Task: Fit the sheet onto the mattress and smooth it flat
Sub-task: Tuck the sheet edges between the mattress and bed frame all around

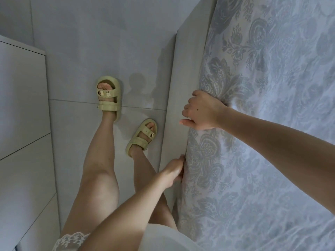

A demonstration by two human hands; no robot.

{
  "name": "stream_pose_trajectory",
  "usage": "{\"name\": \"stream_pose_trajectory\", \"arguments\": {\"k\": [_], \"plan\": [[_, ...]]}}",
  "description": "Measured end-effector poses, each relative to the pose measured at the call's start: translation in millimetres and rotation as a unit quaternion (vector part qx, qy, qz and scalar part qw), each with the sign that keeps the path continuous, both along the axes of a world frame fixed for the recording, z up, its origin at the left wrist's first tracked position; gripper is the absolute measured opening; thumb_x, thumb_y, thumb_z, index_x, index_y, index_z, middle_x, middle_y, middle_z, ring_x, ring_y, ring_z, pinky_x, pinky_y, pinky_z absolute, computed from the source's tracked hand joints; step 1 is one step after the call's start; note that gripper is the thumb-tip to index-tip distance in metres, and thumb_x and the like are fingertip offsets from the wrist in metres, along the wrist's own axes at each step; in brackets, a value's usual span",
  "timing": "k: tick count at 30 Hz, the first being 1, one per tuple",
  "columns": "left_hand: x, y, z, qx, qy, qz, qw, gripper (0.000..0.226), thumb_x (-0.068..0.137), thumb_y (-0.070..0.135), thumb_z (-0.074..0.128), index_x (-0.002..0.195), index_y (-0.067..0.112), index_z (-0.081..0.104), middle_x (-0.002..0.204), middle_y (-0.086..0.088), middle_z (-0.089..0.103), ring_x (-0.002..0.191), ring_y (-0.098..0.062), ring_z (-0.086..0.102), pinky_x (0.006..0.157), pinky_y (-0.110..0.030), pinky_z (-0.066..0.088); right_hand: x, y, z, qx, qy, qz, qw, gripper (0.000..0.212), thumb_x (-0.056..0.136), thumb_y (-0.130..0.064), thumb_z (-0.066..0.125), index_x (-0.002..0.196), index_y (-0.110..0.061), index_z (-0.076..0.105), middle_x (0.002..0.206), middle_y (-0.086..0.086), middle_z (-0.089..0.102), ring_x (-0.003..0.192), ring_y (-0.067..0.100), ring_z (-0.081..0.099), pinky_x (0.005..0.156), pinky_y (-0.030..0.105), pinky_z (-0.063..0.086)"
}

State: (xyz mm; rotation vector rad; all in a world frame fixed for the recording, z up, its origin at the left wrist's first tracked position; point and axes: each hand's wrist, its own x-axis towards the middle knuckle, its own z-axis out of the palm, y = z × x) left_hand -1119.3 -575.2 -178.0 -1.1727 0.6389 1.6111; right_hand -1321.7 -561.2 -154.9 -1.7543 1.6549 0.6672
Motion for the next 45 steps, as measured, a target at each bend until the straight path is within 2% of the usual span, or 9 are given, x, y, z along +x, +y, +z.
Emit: {"name": "stream_pose_trajectory", "arguments": {"k": [4, 9, 14, 19, 24, 29, 34, 39, 45], "plan": [[-29, -34, -9, -0.145, 0.124, -0.246, 0.950, 0.041, 0.094, 0.037, 0.045, 0.084, 0.002, 0.064, 0.085, -0.016, 0.068, 0.073, -0.031, 0.067, 0.078, -0.041, 0.059, -1, 0, 2, -0.014, -0.038, -0.043, 0.998, 0.077, 0.086, -0.053, -0.002, 0.098, -0.018, 0.065, 0.088, 0.000, 0.070, 0.098, 0.024, 0.063, 0.097, 0.044, 0.042], [-85, -73, -11, -0.153, 0.061, -0.076, 0.983, 0.033, 0.097, 0.022, 0.043, 0.074, 0.004, 0.058, 0.067, -0.010, 0.057, 0.057, -0.021, 0.056, 0.053, -0.025, 0.052, -6, 4, 14, -0.158, 0.047, -0.129, 0.978, 0.049, 0.095, -0.035, 0.027, 0.094, -0.015, 0.072, 0.096, 0.001, 0.072, 0.108, 0.027, 0.062, 0.111, 0.048, 0.025], [-136, -126, 10, -0.181, 0.079, -0.020, 0.980, 0.030, 0.097, 0.011, 0.038, 0.071, 0.007, 0.052, 0.073, -0.008, 0.053, 0.064, -0.018, 0.051, 0.062, -0.025, 0.044, -22, 8, 32, 0.036, 0.087, -0.109, 0.990, 0.051, 0.099, -0.041, 0.020, 0.132, -0.023, 0.055, 0.146, 0.004, 0.043, 0.143, 0.027, 0.022, 0.112, 0.051, -0.015], [-206, -197, 63, -0.262, 0.125, 0.005, 0.957, 0.031, 0.096, 0.012, 0.035, 0.070, 0.009, 0.050, 0.071, -0.007, 0.053, 0.061, -0.016, 0.051, 0.059, -0.025, 0.043, -39, -16, 70, -0.128, -0.005, -0.298, 0.946, 0.051, 0.094, -0.035, 0.024, 0.108, -0.017, 0.069, 0.121, 0.002, 0.065, 0.121, 0.022, 0.053, 0.114, 0.044, 0.019], [-281, -243, 157, -0.277, 0.194, -0.008, 0.941, 0.029, 0.095, 0.012, 0.037, 0.070, 0.008, 0.051, 0.069, -0.008, 0.056, 0.059, -0.017, 0.052, 0.056, -0.023, 0.044, -74, -24, 140, -0.196, 0.072, -0.437, 0.875, 0.041, 0.092, -0.031, 0.032, 0.082, -0.019, 0.070, 0.079, -0.005, 0.070, 0.077, 0.019, 0.065, 0.083, 0.034, 0.046], [-362, -266, 255, -0.281, 0.285, -0.064, 0.914, 0.027, 0.094, 0.011, 0.039, 0.070, 0.010, 0.052, 0.060, -0.006, 0.058, 0.051, -0.015, 0.053, 0.052, -0.022, 0.043, -120, -31, 220, -0.158, 0.106, -0.584, 0.789, 0.042, 0.100, -0.033, 0.033, 0.082, -0.012, 0.064, 0.074, -0.003, 0.063, 0.075, 0.021, 0.060, 0.069, 0.029, 0.041], [-456, -249, 332, -0.283, 0.378, -0.149, 0.869, 0.023, 0.092, 0.009, 0.042, 0.072, 0.011, 0.052, 0.067, -0.007, 0.055, 0.054, -0.016, 0.050, 0.049, -0.020, 0.040, -169, -19, 285, -0.160, 0.131, -0.691, 0.692, 0.048, 0.101, -0.035, 0.033, 0.057, -0.017, 0.030, 0.051, -0.005, 0.035, 0.046, 0.011, 0.034, 0.048, 0.025, 0.026], [-549, -186, 398, -0.223, 0.477, -0.248, 0.813, 0.020, 0.091, 0.009, 0.045, 0.073, 0.011, 0.055, 0.068, -0.007, 0.057, 0.054, -0.016, 0.052, 0.050, -0.021, 0.042, -229, 24, 334, -0.234, 0.153, -0.826, 0.489, 0.052, 0.100, -0.036, 0.037, 0.073, 0.000, 0.062, 0.065, 0.011, 0.065, 0.059, 0.026, 0.060, 0.058, 0.033, 0.047], [-672, -107, 473, -0.156, 0.618, -0.381, 0.669, 0.022, 0.095, 0.010, 0.044, 0.078, 0.011, 0.058, 0.073, -0.007, 0.062, 0.062, -0.016, 0.057, 0.059, -0.022, 0.044, -316, 85, 380, -0.323, 0.177, -0.890, 0.267, 0.051, 0.099, -0.033, 0.043, 0.072, 0.006, 0.062, 0.046, -0.009, 0.043, 0.044, 0.009, 0.039, 0.055, 0.028, 0.037]]}}
